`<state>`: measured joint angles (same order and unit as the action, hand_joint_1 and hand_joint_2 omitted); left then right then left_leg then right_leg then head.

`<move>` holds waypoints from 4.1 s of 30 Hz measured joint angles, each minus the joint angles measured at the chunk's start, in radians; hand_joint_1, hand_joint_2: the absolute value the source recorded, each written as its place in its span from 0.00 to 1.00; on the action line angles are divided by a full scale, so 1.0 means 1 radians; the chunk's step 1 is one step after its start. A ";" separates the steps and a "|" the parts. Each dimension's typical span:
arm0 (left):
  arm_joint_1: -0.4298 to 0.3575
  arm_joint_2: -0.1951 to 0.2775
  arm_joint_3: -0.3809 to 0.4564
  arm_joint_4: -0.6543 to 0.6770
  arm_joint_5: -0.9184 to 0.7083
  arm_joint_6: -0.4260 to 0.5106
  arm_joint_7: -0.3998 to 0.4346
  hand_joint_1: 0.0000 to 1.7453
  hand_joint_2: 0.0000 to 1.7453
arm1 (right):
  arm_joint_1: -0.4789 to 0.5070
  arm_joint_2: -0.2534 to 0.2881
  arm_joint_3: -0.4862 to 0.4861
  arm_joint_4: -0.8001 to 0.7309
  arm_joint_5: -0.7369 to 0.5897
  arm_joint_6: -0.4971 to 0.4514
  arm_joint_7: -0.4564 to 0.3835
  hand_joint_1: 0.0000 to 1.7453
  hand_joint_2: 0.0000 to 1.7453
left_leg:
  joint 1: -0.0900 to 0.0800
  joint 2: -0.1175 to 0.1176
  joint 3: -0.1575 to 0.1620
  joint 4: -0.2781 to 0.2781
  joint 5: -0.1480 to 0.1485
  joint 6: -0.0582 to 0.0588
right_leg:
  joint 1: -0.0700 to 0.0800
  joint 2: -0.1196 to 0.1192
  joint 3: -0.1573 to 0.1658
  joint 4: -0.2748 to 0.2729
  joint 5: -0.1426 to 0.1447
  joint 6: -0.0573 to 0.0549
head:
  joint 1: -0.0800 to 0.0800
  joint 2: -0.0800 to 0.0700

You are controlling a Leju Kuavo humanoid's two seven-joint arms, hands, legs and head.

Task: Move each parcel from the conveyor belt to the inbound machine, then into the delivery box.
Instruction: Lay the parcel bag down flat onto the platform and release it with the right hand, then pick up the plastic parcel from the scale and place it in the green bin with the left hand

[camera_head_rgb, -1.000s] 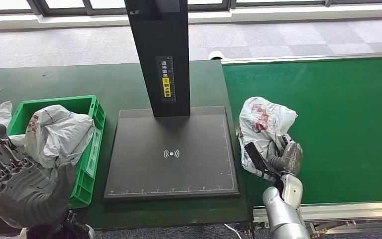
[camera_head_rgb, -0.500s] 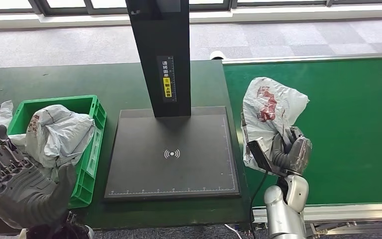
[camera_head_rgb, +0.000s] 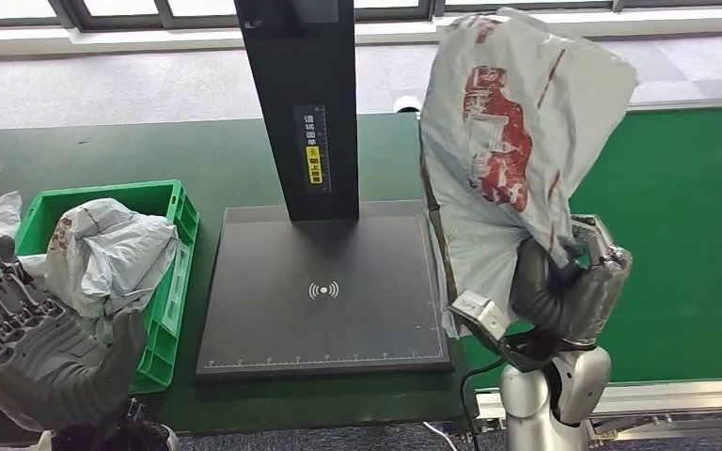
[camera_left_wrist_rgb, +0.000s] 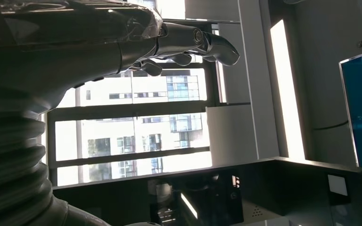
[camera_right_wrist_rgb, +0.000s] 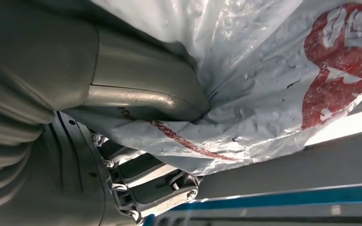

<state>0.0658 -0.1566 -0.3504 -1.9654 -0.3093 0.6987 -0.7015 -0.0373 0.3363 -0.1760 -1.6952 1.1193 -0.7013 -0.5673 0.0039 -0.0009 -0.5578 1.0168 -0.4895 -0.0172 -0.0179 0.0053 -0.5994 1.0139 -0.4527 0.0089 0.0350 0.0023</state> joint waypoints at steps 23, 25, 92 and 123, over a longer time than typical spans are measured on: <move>-0.033 0.025 -0.013 0.020 0.024 0.000 0.000 0.00 1.00 | -0.036 -0.012 0.297 0.305 0.216 0.002 0.131 1.00 1.00 | 0.000 0.000 0.000 0.000 0.000 0.000 | 0.001 0.000 0.000 0.000 0.000 -0.001 | 0.000 0.000; -0.033 0.027 -0.013 0.021 0.024 0.000 0.000 0.00 1.00 | -0.037 -0.014 0.303 0.327 0.219 0.002 0.147 1.00 1.00 | 0.000 0.000 0.000 0.000 0.000 0.000 | 0.001 0.000 0.000 0.000 0.000 -0.001 | 0.000 0.000; -0.168 -0.109 -0.014 0.573 -0.092 -0.301 0.038 0.00 1.00 | 0.054 -0.015 0.213 -0.241 -0.288 0.000 -0.131 0.00 1.00 | -0.001 0.001 0.001 0.001 0.000 0.001 | -0.001 0.000 -0.001 0.000 0.001 0.001 | 0.000 0.000; -0.279 -0.140 -0.014 0.954 -0.427 -0.223 0.256 0.00 1.00 | 0.054 -0.015 0.212 -0.249 -0.301 0.000 -0.131 0.00 1.00 | 0.000 0.000 0.000 0.001 0.000 0.001 | 0.000 0.000 0.000 0.000 0.001 0.001 | 0.000 0.000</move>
<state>-0.2131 -0.2963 -0.3639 -1.0109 -0.7360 0.4754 -0.4460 0.0165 0.3209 0.0359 -1.9445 0.8186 -0.7008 -0.6985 0.0034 -0.0012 -0.5579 1.0175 -0.4897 -0.0166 -0.0183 0.0051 -0.5999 1.0139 -0.4517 0.0095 0.0351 0.0023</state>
